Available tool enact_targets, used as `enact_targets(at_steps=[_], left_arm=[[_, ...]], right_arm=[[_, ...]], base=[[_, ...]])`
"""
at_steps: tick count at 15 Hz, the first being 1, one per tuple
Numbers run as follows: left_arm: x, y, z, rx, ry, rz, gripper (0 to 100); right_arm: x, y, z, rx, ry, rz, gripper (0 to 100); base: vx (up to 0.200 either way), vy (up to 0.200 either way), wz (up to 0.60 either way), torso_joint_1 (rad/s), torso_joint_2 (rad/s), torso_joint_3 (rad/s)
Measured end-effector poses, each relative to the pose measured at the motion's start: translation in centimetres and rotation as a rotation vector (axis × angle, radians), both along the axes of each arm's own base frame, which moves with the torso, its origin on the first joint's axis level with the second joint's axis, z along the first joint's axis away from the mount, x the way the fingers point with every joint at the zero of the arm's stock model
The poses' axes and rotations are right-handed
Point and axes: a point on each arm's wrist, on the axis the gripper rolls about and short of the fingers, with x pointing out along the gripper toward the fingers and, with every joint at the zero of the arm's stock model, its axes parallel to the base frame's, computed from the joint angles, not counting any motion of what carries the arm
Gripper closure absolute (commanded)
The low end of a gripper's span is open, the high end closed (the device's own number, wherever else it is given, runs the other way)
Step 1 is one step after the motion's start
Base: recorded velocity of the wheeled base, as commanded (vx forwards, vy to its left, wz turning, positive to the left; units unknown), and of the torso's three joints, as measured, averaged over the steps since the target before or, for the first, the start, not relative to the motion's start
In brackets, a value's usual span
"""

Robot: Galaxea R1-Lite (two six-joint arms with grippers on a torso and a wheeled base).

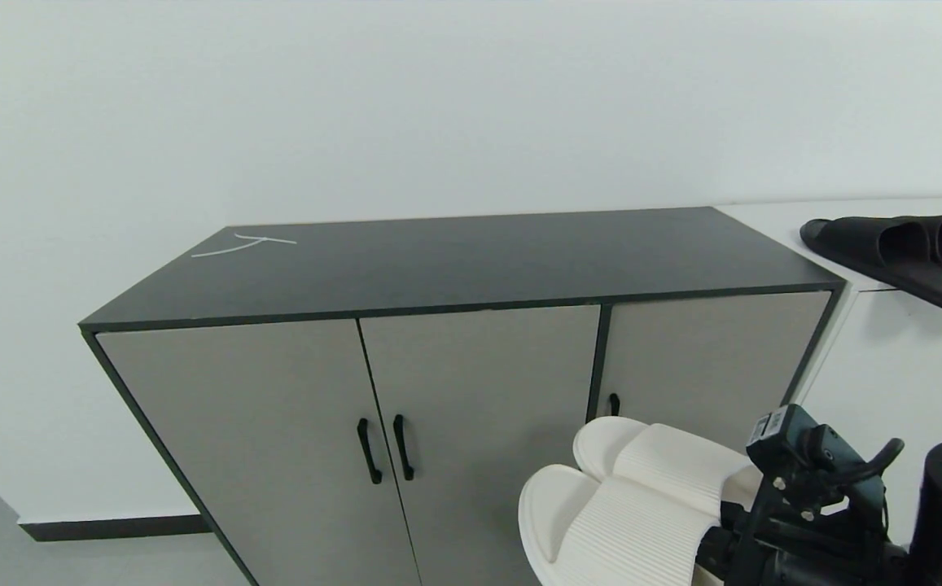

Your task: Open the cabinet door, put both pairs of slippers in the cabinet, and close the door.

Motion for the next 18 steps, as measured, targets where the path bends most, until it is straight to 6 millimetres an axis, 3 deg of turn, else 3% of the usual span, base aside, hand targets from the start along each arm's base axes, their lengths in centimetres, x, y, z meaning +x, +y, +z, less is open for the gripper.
enact_targets(at_steps=[4, 13, 18], left_arm=[[0.00, 0.00, 0.00, 0.000, 0.000, 0.000, 100], [0.00, 0.00, 0.00, 0.000, 0.000, 0.000, 100], [0.00, 0.00, 0.00, 0.000, 0.000, 0.000, 100]], right_arm=[[0.00, -0.01, -0.04, -0.002, 0.001, 0.000, 100], [0.01, 0.03, -0.15, -0.006, 0.005, 0.000, 100], [0.03, 0.03, -0.15, -0.006, 0.005, 0.000, 100]], base=[[0.000, 0.000, 0.45, 0.001, 0.00, 0.002], [0.000, 0.000, 0.00, 0.000, 0.00, 0.000], [0.000, 0.000, 0.00, -0.155, 0.38, 0.218]])
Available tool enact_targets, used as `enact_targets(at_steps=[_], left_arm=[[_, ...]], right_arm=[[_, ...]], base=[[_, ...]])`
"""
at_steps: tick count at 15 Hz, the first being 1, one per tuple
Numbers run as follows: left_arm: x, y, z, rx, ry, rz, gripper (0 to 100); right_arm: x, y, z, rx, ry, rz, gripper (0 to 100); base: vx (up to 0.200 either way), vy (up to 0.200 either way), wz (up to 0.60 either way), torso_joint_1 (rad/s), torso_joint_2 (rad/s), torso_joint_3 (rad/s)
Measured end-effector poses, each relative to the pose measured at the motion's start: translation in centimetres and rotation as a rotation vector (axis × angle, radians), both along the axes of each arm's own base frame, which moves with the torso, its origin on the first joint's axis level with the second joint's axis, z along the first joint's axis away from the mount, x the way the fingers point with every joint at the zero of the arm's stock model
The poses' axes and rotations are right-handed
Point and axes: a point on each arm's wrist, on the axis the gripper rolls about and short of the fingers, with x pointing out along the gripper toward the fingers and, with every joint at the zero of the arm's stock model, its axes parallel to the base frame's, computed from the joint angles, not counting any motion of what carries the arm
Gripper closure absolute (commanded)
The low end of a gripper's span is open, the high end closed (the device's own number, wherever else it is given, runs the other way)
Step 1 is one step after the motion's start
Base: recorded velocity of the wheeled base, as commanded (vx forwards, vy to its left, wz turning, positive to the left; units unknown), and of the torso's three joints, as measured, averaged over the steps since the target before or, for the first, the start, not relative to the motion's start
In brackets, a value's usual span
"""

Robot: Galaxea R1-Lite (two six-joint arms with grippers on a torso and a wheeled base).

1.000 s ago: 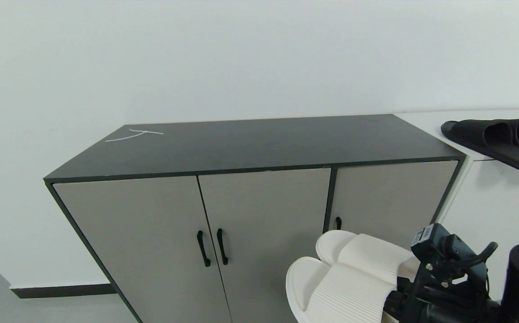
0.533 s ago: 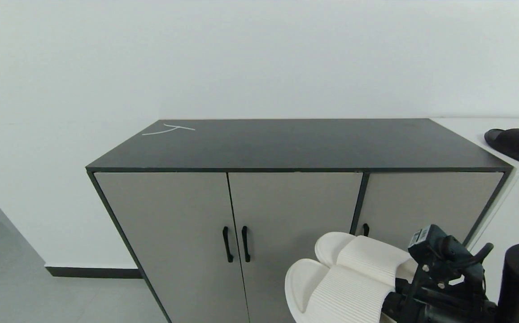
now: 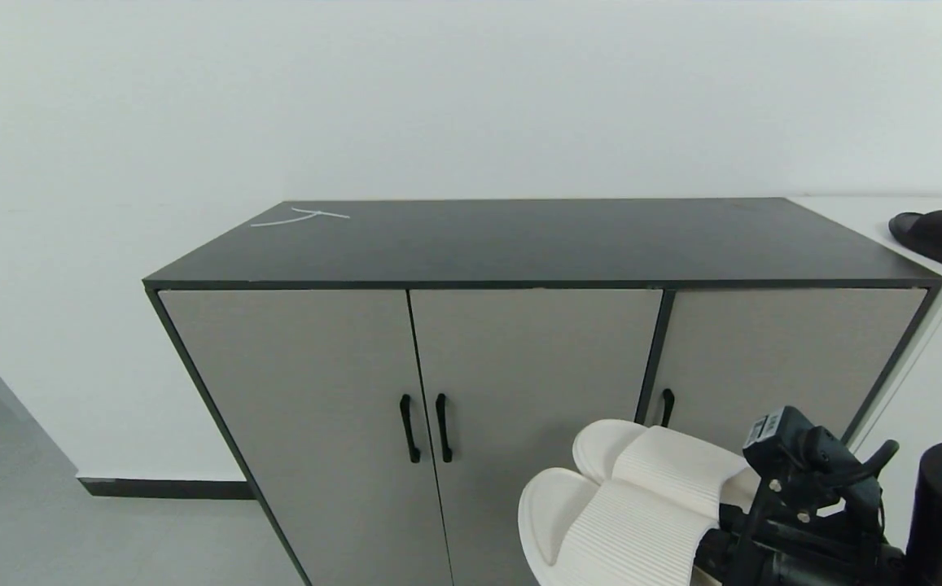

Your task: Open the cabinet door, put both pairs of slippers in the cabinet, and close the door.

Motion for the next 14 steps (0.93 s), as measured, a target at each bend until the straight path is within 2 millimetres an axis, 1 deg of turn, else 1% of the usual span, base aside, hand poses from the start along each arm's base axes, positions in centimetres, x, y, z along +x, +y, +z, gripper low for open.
enact_targets(at_steps=[9, 12, 14], left_arm=[[0.00, 0.00, 0.00, 0.000, 0.000, 0.000, 100], [0.00, 0.00, 0.00, 0.000, 0.000, 0.001, 100], [0.00, 0.00, 0.00, 0.000, 0.000, 0.000, 100]], right_arm=[[-0.08, -0.09, -0.18, -0.006, 0.005, 0.000, 100], [-0.11, -0.13, -0.24, -0.009, 0.006, 0.000, 100], [-0.11, -0.14, -0.27, -0.009, 0.006, 0.000, 100]], base=[[0.000, 0.000, 0.00, -0.170, 0.46, 0.289], [0.000, 0.000, 0.00, -0.128, 0.45, 0.321], [0.000, 0.000, 0.00, -0.056, 0.21, 0.163]])
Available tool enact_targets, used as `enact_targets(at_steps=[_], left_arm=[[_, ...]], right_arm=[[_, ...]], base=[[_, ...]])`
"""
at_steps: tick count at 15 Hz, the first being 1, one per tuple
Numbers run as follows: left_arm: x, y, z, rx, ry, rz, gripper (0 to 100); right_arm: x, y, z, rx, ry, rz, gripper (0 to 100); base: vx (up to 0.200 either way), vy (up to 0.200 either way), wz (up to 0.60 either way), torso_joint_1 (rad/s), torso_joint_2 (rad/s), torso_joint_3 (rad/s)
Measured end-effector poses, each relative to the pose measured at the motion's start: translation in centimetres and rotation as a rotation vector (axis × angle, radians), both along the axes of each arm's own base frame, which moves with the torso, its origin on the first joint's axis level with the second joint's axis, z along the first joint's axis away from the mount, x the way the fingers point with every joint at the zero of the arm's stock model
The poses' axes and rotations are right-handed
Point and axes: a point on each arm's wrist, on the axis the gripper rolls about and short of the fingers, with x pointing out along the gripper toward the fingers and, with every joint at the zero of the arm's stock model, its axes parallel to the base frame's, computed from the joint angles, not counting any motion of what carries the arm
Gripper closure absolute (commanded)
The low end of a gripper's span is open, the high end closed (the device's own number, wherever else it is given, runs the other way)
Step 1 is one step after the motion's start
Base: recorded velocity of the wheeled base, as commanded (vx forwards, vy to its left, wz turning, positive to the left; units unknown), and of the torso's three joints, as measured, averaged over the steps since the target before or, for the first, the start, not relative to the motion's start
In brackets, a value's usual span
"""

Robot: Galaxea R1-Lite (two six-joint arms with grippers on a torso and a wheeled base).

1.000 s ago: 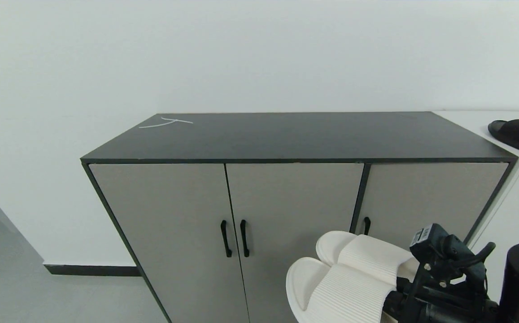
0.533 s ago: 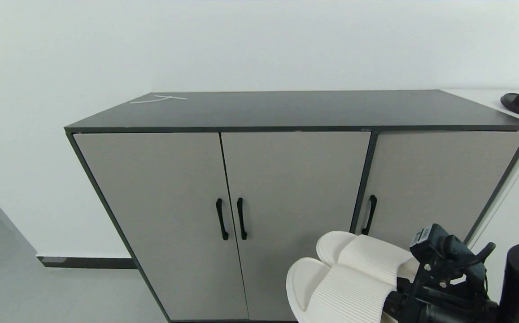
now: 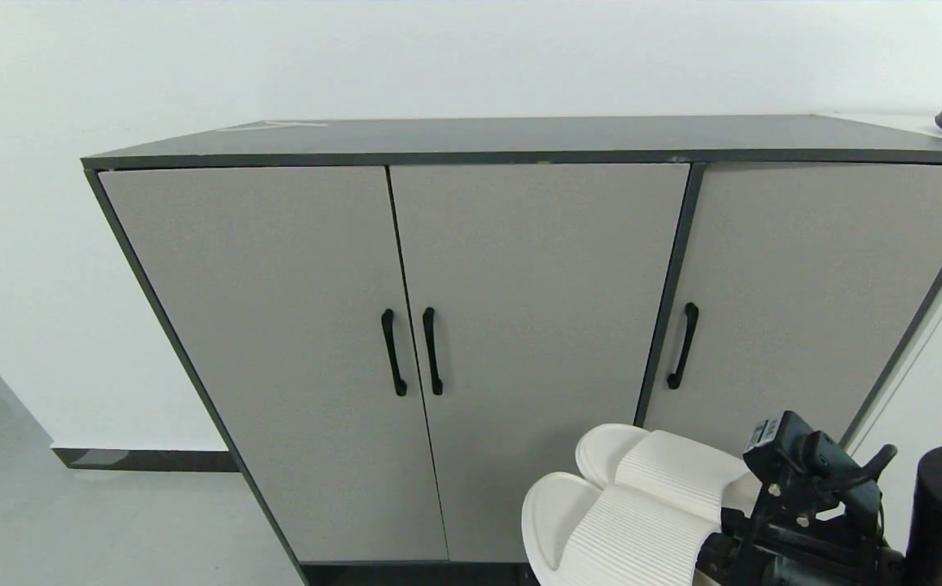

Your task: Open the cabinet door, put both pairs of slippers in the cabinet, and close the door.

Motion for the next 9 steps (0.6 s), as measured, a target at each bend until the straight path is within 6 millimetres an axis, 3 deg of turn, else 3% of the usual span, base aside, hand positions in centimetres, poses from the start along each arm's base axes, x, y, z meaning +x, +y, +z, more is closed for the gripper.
enact_targets(at_steps=[3, 6, 9], left_arm=[[0.00, 0.00, 0.00, 0.000, 0.000, 0.000, 100], [0.00, 0.00, 0.00, 0.000, 0.000, 0.000, 100], [0.00, 0.00, 0.01, 0.005, -0.001, 0.001, 100]], right_arm=[[-0.05, -0.05, -0.09, -0.003, 0.003, 0.000, 100], [-0.06, -0.06, -0.12, -0.004, 0.003, 0.000, 100], [-0.06, -0.07, -0.13, -0.005, 0.004, 0.000, 100]], base=[[0.000, 0.000, 0.00, -0.011, 0.05, 0.032], [0.200, 0.000, 0.00, 0.001, 0.01, 0.012], [0.000, 0.000, 0.00, 0.000, 0.00, 0.000]])
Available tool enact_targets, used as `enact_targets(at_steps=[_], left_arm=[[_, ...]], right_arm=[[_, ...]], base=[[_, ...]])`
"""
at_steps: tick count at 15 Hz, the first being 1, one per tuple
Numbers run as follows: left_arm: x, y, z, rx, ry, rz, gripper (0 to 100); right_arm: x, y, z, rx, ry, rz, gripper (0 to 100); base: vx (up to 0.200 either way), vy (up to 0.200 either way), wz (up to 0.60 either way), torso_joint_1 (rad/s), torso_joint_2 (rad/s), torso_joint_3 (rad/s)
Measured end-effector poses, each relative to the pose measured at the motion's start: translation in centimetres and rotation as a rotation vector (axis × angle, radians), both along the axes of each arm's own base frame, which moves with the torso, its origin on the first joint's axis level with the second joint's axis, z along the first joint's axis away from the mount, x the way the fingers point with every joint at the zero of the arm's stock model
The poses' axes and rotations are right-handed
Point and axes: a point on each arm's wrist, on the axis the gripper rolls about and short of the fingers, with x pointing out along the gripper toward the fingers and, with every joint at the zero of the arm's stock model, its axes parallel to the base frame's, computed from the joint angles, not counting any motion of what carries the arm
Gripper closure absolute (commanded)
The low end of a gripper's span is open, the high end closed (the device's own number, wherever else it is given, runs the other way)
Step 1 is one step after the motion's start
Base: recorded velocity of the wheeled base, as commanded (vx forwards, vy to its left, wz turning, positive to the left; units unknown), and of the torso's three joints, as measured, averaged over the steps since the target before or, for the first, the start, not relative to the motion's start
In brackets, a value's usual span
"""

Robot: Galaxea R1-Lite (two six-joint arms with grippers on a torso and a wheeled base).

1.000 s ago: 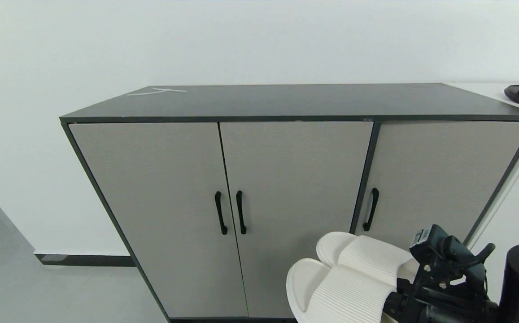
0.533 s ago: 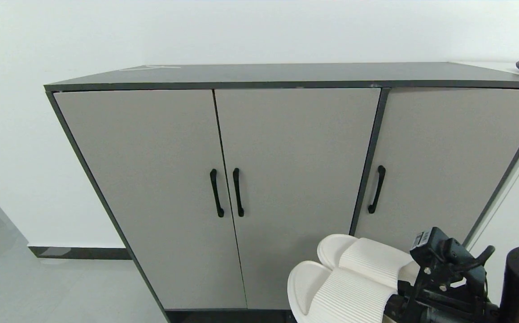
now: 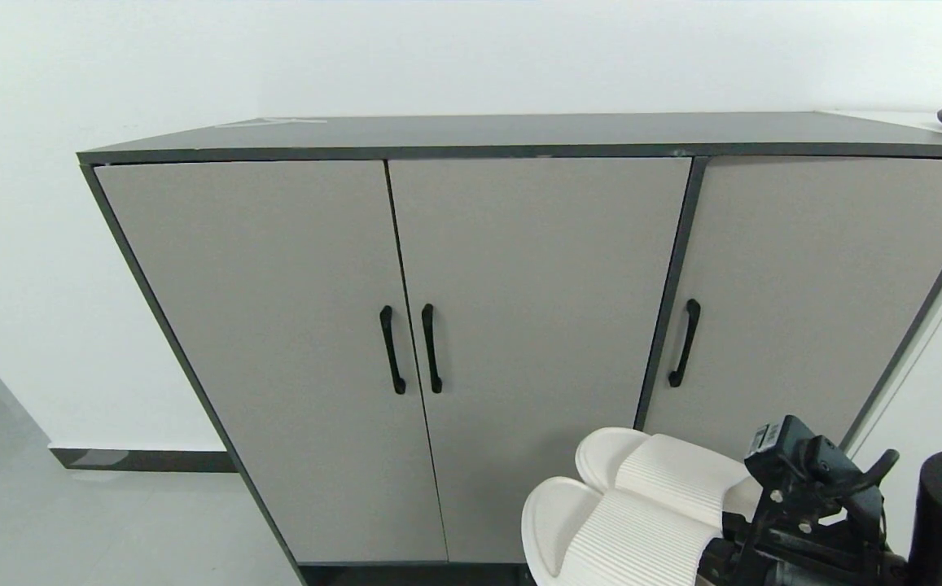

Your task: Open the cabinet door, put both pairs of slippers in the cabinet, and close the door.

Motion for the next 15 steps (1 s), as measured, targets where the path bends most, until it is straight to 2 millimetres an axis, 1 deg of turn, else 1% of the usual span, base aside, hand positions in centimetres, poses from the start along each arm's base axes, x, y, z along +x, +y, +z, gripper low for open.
enact_targets(at_steps=[2, 3, 7, 8, 9, 10, 11, 12, 13, 14, 15], left_arm=[[0.0, 0.0, 0.0, 0.005, 0.000, 0.005, 100], [0.0, 0.0, 0.0, 0.010, 0.001, 0.006, 0], [0.0, 0.0, 0.0, 0.023, 0.000, 0.006, 0], [-0.1, 0.0, 0.3, 0.031, -0.008, 0.004, 0], [-0.3, 0.0, 1.4, 0.023, -0.035, -0.003, 0], [-0.7, 0.0, 3.8, -0.020, -0.084, -0.025, 0], [-1.1, 0.1, 6.7, -0.055, -0.139, -0.074, 0], [-1.1, 0.1, 9.5, -0.078, -0.161, -0.159, 0], [-0.5, 0.1, 12.1, -0.092, -0.152, -0.284, 0], [0.4, -0.2, 14.2, -0.102, -0.124, -0.410, 0], [1.7, -0.6, 15.9, -0.109, -0.084, -0.546, 0]], right_arm=[[0.0, 0.0, 0.0, 0.001, -0.001, 0.000, 100], [0.0, 0.0, 0.0, 0.000, 0.001, -0.003, 100], [0.0, 0.0, -0.1, -0.003, 0.004, 0.002, 100], [0.0, 0.0, -0.1, -0.002, 0.003, 0.002, 100], [-0.1, 0.1, -0.1, -0.001, 0.002, 0.008, 100], [-0.2, 0.2, -0.1, -0.001, 0.003, 0.023, 100], [-0.4, 0.5, -0.1, -0.002, 0.002, 0.036, 100], [-0.4, 0.6, 0.0, 0.005, -0.007, 0.043, 100], [-0.4, 0.7, 0.0, 0.011, -0.011, 0.045, 100], [-0.5, 0.6, -0.1, 0.010, -0.010, 0.046, 100], [-0.5, 0.6, -0.2, 0.010, -0.010, 0.047, 100]], base=[[0.000, 0.000, 0.00, 0.000, 0.00, 0.000], [0.000, 0.000, 0.00, 0.000, 0.00, 0.000], [0.000, 0.000, 0.00, 0.000, 0.00, 0.000], [0.000, 0.000, 0.00, 0.000, 0.00, 0.000], [0.000, 0.000, 0.00, 0.000, 0.00, 0.000], [0.000, 0.000, 0.00, 0.000, 0.00, 0.000], [0.000, 0.000, 0.00, 0.000, 0.00, 0.000], [0.000, 0.000, 0.00, 0.000, 0.00, 0.000], [0.000, 0.000, 0.00, 0.000, 0.00, 0.000], [0.000, 0.000, 0.00, 0.000, 0.00, 0.000], [0.000, 0.000, 0.00, 0.000, 0.00, 0.000]])
